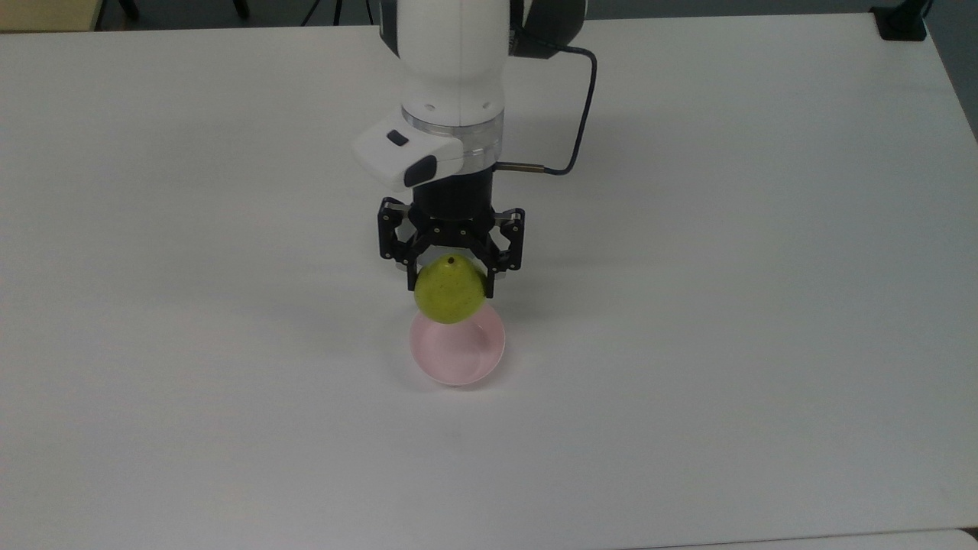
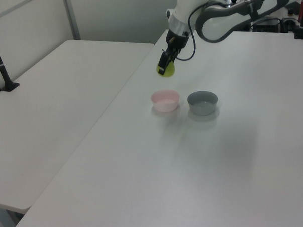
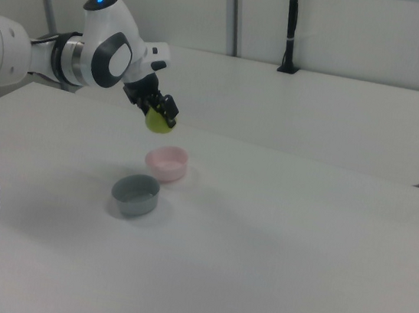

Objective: Place the pear in the bowl
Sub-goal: 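Carry the held pear over the pink bowl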

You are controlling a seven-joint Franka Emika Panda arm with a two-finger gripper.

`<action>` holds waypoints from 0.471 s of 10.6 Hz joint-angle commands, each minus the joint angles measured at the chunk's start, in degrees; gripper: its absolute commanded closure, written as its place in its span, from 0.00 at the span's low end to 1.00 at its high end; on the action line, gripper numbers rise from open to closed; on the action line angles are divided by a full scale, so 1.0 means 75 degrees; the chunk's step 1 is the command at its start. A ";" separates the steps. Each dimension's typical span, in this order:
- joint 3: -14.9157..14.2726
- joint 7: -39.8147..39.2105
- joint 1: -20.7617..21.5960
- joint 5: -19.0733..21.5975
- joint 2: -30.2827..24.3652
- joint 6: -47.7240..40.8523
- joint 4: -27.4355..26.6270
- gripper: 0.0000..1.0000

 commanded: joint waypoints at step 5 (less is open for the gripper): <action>-0.0116 0.0152 0.0057 -0.0146 0.0597 0.0574 -0.0228 0.50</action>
